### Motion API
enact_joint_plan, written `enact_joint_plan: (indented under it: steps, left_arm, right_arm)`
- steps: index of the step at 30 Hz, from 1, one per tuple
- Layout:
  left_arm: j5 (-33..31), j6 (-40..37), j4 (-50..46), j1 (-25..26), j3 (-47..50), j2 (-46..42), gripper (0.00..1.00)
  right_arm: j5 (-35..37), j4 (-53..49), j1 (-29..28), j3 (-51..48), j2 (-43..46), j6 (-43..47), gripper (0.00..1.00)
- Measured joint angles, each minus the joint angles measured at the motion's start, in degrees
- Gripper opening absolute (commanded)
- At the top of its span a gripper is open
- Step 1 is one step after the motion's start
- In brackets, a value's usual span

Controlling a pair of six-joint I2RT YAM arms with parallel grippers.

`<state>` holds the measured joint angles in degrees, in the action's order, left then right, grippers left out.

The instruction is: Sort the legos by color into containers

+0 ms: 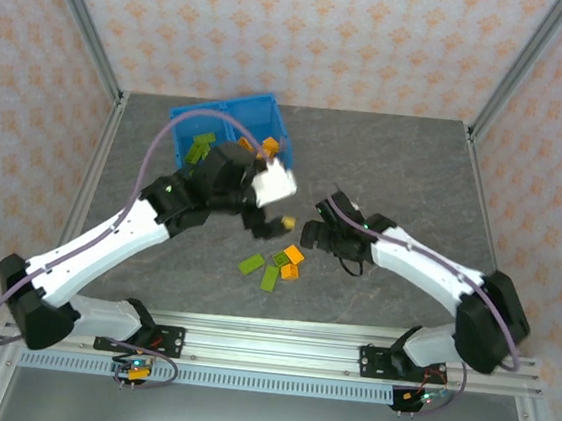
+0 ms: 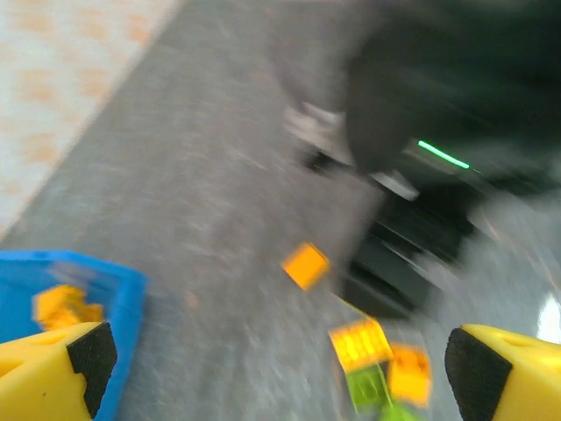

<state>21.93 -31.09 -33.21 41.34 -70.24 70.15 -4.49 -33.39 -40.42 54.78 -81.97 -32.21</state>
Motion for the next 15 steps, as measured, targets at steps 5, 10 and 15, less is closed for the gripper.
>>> enact_joint_plan:
  steps: [5, 10, 15]
  left_arm:
    - [7.19, -19.61, -6.14, 2.82, 13.86, -10.25, 1.00]
    - [8.59, -29.14, -9.94, 3.28, 17.59, -16.72, 1.00]
    - [7.63, -32.96, -9.79, 3.28, 21.73, -18.23, 1.00]
  right_arm:
    - [1.09, 2.01, 1.68, 6.93, -10.43, -0.33, 0.99]
    - [3.08, 2.86, 1.86, 10.71, -17.44, -2.23, 0.93]
    - [4.35, 3.06, 1.92, 12.28, -22.62, -3.87, 0.84]
